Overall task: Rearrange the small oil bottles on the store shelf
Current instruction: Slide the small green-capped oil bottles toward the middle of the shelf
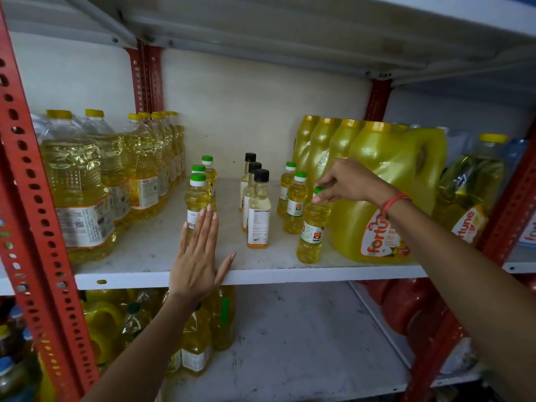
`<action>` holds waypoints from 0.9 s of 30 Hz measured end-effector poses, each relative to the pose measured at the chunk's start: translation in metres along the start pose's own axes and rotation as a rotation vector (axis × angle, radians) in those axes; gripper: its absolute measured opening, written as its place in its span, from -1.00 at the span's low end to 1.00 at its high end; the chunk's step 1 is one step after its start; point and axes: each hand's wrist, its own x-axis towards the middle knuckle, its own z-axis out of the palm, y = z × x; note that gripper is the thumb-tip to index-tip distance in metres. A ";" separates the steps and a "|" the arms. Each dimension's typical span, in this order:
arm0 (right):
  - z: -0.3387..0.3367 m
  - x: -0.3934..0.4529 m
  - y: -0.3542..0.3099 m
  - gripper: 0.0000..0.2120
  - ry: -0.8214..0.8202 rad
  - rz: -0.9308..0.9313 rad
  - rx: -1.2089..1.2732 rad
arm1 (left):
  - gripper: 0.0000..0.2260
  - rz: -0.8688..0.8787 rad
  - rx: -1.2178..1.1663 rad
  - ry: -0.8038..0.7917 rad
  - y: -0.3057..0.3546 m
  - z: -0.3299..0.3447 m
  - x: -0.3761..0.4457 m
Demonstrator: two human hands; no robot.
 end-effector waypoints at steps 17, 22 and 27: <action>-0.003 -0.004 0.003 -0.57 -0.013 -0.008 0.008 | -0.26 -0.001 0.014 -0.007 0.000 -0.001 0.000; -0.003 -0.003 0.005 -0.57 -0.005 0.014 0.047 | -0.26 -0.005 0.009 -0.015 0.001 -0.002 0.001; -0.003 -0.002 0.005 -0.57 -0.003 0.025 0.065 | -0.26 -0.005 0.014 -0.012 0.001 -0.003 0.001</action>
